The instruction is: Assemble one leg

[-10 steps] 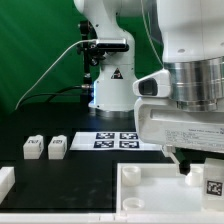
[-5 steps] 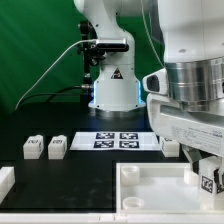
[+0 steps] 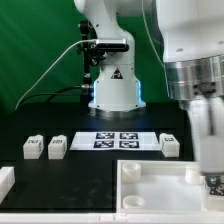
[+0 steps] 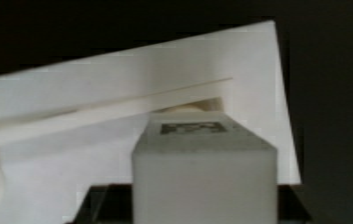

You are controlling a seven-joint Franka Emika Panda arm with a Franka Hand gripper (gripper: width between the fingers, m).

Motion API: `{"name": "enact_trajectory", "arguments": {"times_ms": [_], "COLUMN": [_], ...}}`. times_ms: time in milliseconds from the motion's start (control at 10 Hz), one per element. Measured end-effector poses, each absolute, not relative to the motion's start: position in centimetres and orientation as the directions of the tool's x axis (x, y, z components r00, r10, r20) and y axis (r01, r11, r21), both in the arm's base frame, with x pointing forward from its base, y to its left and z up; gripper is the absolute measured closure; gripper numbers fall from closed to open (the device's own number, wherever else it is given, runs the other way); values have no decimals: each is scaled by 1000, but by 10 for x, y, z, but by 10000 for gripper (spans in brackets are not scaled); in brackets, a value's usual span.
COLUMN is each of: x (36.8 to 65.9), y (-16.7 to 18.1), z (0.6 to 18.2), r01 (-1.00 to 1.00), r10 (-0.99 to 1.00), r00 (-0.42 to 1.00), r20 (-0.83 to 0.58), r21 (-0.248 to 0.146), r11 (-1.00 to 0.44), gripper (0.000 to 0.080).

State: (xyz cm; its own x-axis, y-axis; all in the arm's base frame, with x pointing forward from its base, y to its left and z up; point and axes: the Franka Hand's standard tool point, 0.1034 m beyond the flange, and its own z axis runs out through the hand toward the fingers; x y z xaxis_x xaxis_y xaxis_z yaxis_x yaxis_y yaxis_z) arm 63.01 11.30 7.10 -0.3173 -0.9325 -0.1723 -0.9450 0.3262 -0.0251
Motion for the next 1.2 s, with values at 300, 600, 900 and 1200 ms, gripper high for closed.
{"name": "enact_trajectory", "arguments": {"times_ms": [300,600,900,1200], "x": [630,629,629,629], "y": [111,112,112,112], "z": [72,71,70,70], "r01": [-917,-924,-926,-927], "r10": [-908,-915,-917,-919], "r00": [-390,-375,-370,-366], "r20": [-151,-150,-150,-149], "r21": [-25,-25,-25,-26], "r11": [398,383,378,373], "gripper": [498,203,152,151]}}
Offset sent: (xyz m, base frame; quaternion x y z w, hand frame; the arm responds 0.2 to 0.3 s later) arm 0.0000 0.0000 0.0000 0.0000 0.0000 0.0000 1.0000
